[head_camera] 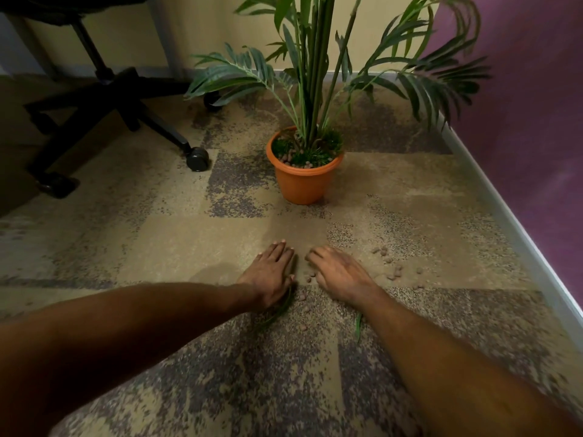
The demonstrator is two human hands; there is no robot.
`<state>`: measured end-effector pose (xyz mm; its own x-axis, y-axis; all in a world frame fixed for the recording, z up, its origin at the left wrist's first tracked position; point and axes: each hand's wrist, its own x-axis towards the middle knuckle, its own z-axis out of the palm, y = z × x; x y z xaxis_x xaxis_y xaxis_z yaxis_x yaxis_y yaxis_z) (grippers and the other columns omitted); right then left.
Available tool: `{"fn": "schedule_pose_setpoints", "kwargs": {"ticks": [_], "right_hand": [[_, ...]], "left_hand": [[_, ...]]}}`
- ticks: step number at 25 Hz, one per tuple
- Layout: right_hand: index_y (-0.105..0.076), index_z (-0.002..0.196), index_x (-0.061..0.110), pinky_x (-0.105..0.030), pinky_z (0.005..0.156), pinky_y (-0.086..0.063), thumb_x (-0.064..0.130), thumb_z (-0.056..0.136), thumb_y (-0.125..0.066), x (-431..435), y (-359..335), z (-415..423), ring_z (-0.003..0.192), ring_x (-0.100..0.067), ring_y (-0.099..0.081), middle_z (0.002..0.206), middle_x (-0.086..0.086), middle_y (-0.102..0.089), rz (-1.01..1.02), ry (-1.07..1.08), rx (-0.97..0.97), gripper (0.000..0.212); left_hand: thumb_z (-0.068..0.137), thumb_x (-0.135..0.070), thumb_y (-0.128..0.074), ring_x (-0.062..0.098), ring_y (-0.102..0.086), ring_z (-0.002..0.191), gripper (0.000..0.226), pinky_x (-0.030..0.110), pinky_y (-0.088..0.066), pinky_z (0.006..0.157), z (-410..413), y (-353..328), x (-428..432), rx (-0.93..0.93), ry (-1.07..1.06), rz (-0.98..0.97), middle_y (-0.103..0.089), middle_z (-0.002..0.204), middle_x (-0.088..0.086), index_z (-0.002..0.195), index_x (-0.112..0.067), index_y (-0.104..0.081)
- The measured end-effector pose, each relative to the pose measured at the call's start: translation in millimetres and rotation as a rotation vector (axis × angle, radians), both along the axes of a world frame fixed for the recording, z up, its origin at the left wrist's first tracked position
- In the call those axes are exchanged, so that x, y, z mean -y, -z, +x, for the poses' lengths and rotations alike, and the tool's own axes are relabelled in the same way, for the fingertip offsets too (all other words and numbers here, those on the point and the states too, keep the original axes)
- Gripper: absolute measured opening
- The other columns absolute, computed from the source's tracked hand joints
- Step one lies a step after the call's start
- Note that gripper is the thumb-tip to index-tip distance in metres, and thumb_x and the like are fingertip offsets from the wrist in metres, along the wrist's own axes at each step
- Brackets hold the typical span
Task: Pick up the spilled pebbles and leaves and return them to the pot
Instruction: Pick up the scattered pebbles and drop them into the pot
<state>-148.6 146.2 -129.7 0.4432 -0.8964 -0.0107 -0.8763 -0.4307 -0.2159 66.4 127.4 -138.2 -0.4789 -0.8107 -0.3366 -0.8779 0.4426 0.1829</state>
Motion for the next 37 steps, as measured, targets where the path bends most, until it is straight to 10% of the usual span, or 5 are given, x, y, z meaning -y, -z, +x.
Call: {"fn": "schedule_pose_setpoints", "kwargs": {"ticks": [10,16,30,33,37], "right_hand": [[-0.067,0.118,0.029,-0.037,0.089,-0.052,0.024,0.099,-0.061,-16,0,19,0.107,-0.019,-0.056,0.113,0.001,-0.057,0.131,-0.008,-0.037,0.02],[-0.061,0.1,0.017,-0.032,0.07,-0.041,0.018,0.101,-0.052,-8,-5,19,0.091,-0.023,-0.059,0.099,-0.003,-0.057,0.126,0.044,-0.049,0.009],[-0.071,0.1,0.035,-0.041,0.092,-0.055,0.009,0.098,-0.057,15,3,-3,0.107,-0.018,-0.06,0.123,0.0,-0.062,0.07,0.383,0.096,0.03],[-0.068,0.096,0.039,-0.063,0.093,-0.053,0.015,0.098,-0.051,24,19,-2,0.102,-0.019,-0.058,0.114,0.007,-0.058,0.088,0.367,0.04,0.03],[-0.072,0.113,0.032,-0.053,0.1,-0.051,0.008,0.099,-0.051,21,18,1,0.108,-0.022,-0.059,0.119,0.002,-0.06,0.142,0.32,0.09,0.034]], "left_hand": [[0.097,-0.05,-0.062,0.028,-0.051,0.124,0.057,0.041,-0.048,0.104,-1,-21,-32,-0.051,-0.019,0.006,-0.056,0.137,0.011,0.139,-0.017,-0.045],[0.101,-0.028,-0.057,0.019,-0.054,0.107,0.022,0.027,-0.046,0.087,-8,-30,-21,-0.229,0.057,-0.042,-0.06,0.117,-0.002,0.121,-0.023,-0.064],[0.102,-0.023,-0.056,0.026,-0.065,0.098,0.021,0.036,-0.056,0.086,-36,-27,-21,-0.164,0.318,0.043,-0.069,0.11,0.006,0.11,-0.016,-0.073],[0.102,-0.027,-0.059,0.014,-0.061,0.099,0.018,0.031,-0.056,0.083,-31,-24,-20,-0.178,0.392,0.053,-0.061,0.117,-0.006,0.115,-0.026,-0.072],[0.101,-0.016,-0.06,0.008,-0.056,0.101,0.025,0.013,-0.043,0.083,-32,-22,-22,-0.174,0.524,0.185,-0.06,0.125,-0.003,0.125,-0.02,-0.07]]}}
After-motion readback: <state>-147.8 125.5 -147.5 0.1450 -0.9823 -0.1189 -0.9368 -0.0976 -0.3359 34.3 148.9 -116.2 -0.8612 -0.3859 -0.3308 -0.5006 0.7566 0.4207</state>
